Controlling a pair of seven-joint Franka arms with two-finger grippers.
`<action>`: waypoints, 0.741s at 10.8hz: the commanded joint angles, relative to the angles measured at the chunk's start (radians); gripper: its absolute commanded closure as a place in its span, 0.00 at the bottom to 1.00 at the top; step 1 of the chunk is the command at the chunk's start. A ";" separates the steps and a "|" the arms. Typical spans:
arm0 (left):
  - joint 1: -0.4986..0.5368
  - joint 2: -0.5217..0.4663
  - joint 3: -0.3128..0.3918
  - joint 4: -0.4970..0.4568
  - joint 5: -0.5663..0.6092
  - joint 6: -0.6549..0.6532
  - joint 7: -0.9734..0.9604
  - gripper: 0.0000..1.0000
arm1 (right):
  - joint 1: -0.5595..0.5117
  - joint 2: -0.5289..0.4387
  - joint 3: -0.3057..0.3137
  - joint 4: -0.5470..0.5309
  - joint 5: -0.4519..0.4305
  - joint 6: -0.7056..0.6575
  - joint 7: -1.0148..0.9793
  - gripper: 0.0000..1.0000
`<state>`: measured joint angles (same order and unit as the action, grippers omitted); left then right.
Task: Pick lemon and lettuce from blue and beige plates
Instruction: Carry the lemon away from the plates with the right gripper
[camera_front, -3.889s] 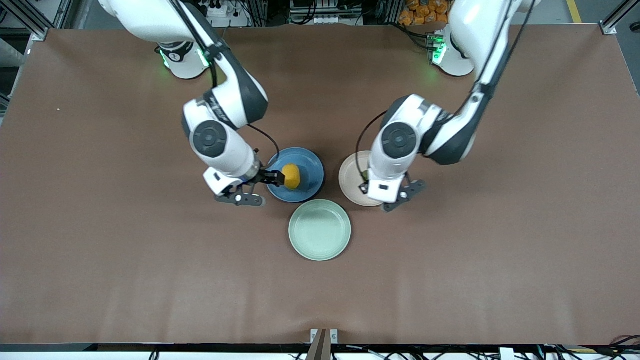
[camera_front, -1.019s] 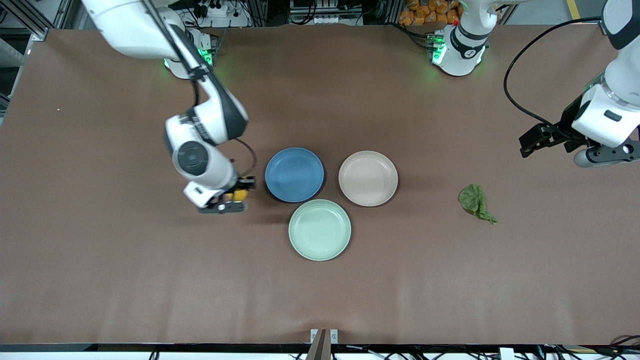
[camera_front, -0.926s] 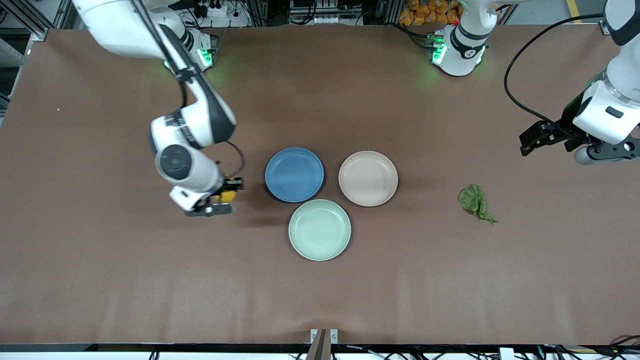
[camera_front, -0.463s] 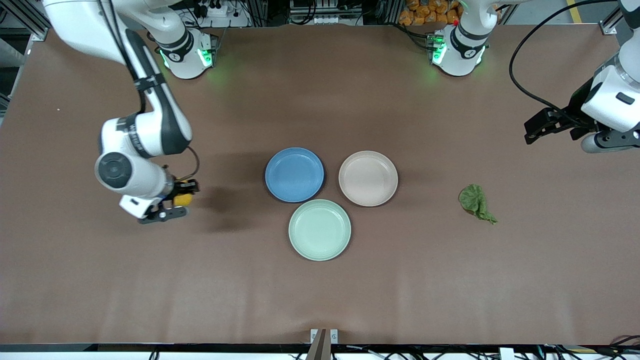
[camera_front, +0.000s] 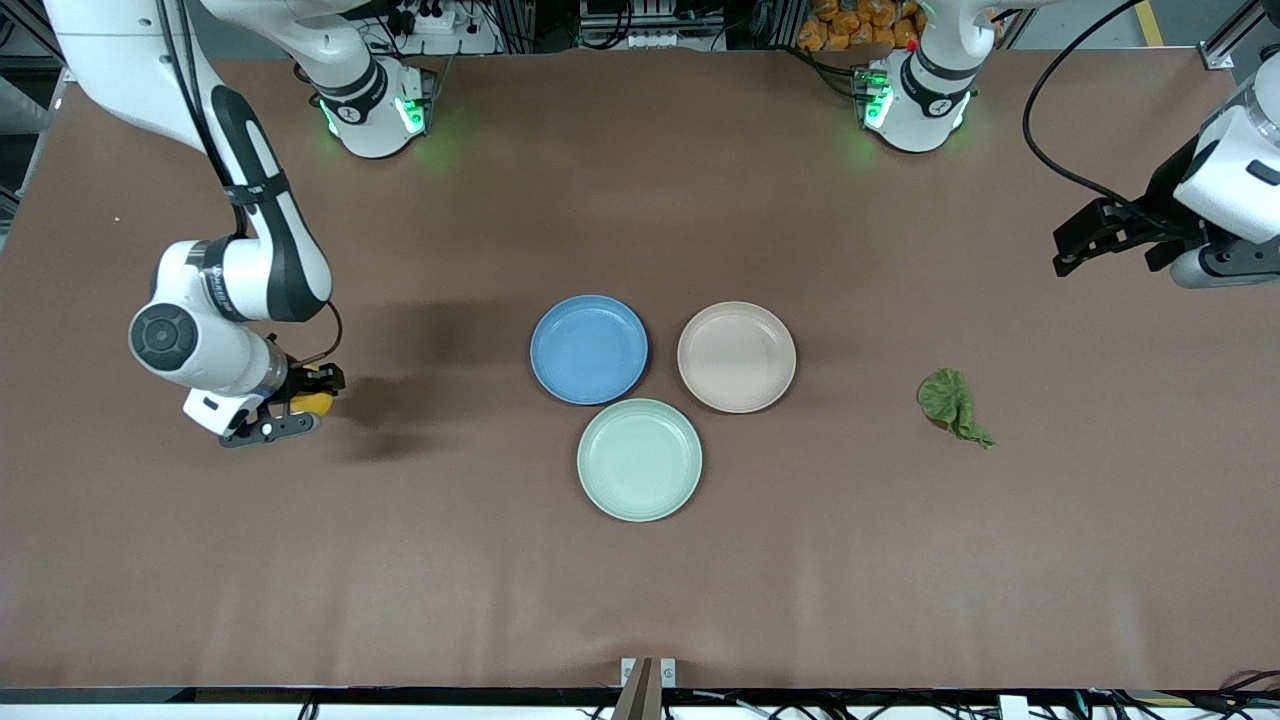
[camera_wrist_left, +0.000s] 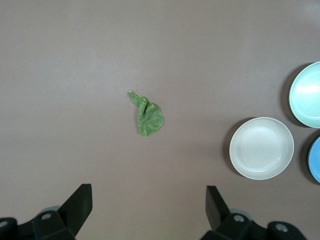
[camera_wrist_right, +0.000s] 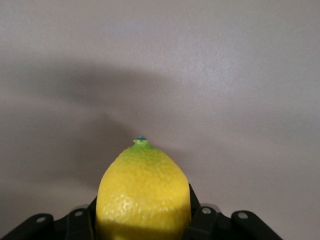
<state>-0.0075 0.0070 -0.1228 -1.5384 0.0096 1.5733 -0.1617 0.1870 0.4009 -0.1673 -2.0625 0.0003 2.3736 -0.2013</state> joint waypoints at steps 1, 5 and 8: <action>0.008 -0.007 0.011 0.008 -0.023 -0.016 0.047 0.00 | -0.024 0.002 0.009 -0.056 -0.005 0.088 -0.016 0.92; 0.004 -0.004 0.012 0.021 -0.008 -0.016 0.042 0.00 | -0.026 0.062 0.011 -0.074 -0.005 0.196 -0.035 0.92; 0.008 -0.002 0.017 0.027 -0.005 -0.031 0.042 0.00 | -0.023 0.085 0.012 -0.070 -0.005 0.219 -0.032 0.36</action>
<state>-0.0026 0.0069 -0.1121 -1.5259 0.0094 1.5699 -0.1433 0.1764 0.4902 -0.1655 -2.1288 0.0003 2.5816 -0.2232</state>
